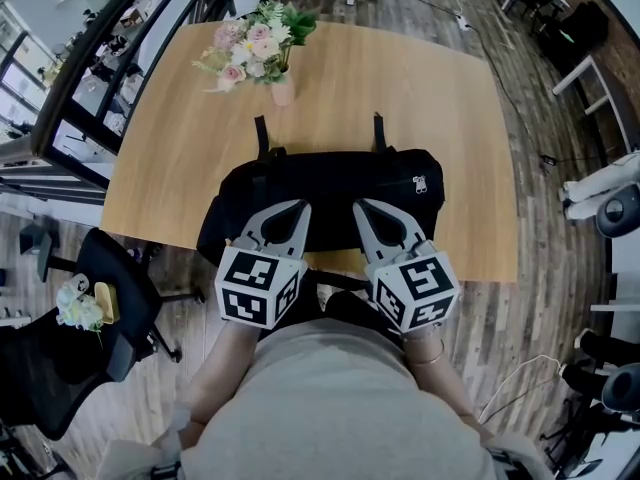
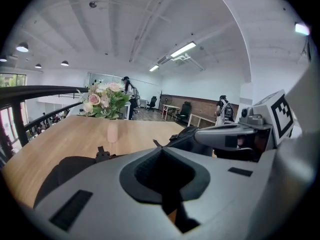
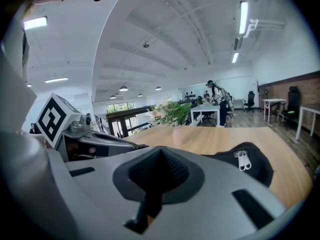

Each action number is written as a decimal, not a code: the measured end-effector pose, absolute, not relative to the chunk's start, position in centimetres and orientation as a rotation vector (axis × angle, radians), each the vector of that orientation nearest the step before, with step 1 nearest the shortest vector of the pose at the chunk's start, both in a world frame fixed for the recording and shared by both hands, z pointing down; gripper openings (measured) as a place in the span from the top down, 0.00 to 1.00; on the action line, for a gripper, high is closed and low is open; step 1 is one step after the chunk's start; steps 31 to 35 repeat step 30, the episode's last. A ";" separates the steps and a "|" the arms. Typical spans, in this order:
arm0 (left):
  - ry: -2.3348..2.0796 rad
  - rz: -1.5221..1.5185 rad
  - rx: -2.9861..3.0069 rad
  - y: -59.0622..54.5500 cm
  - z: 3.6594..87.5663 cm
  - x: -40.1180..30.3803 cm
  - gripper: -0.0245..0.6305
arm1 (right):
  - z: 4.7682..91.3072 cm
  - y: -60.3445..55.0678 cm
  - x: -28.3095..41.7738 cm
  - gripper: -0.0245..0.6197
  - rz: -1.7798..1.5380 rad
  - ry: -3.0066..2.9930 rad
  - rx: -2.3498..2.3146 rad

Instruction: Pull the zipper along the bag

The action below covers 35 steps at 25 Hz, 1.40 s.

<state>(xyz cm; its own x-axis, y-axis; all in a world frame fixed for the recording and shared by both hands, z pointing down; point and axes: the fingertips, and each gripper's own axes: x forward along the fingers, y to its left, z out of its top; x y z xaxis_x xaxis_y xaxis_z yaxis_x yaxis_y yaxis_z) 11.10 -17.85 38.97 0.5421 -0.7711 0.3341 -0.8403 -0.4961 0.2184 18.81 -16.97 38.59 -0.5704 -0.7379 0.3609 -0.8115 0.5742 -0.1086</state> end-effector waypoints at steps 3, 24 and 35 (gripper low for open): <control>-1.322 0.270 2.433 -17.9 38.8 11.1 0.94 | 38.7 -17.2 19.0 0.95 0.398 -2.529 1.289; -1.310 0.263 2.399 -17.2 39.8 10.2 0.94 | 40.5 -17.4 21.2 0.95 0.480 -2.491 1.344; -1.284 0.282 2.410 -16.7 40.0 11.2 0.94 | 40.9 -17.4 21.2 0.95 0.495 -2.492 1.337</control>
